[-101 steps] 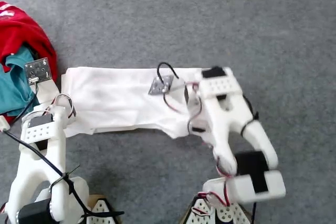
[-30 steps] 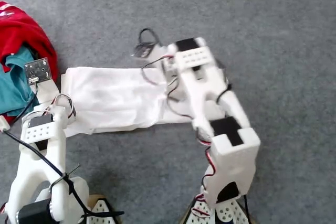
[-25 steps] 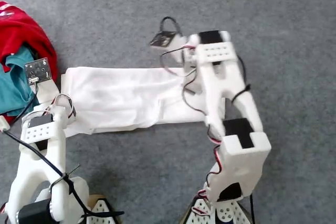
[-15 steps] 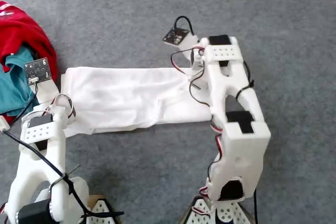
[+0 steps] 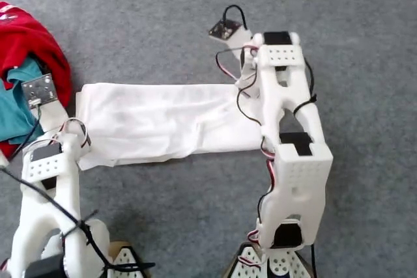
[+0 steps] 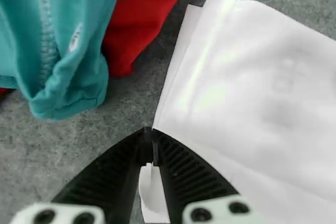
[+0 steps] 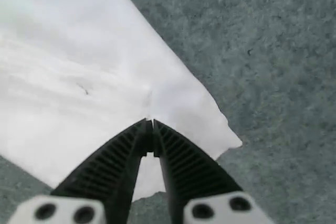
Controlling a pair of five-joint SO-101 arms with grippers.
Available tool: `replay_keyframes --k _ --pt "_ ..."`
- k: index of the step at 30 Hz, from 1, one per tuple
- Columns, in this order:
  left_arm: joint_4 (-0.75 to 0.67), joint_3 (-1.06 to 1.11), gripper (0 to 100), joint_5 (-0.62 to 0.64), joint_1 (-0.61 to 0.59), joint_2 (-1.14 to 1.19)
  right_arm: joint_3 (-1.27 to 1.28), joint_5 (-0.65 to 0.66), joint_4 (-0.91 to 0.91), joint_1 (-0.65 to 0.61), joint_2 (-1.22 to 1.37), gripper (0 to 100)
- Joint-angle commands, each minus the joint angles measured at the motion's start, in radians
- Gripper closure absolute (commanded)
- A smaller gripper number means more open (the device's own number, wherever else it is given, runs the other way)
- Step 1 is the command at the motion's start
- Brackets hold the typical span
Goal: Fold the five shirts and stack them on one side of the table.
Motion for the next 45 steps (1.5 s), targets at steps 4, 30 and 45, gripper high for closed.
replay_keyframes --k 4,30,45 --pt "0.339 -0.165 89 0.02 -0.059 -0.242 -0.125 -0.046 0.124 0.043 -0.173 98.4" --pt "0.583 -0.941 78 -0.233 -0.09 0.7 0.189 -0.612 -0.615 0.404 -0.111 98.4" --pt "0.614 -1.113 78 -0.328 -0.073 0.919 0.156 -0.548 -0.747 0.399 -0.019 98.4"
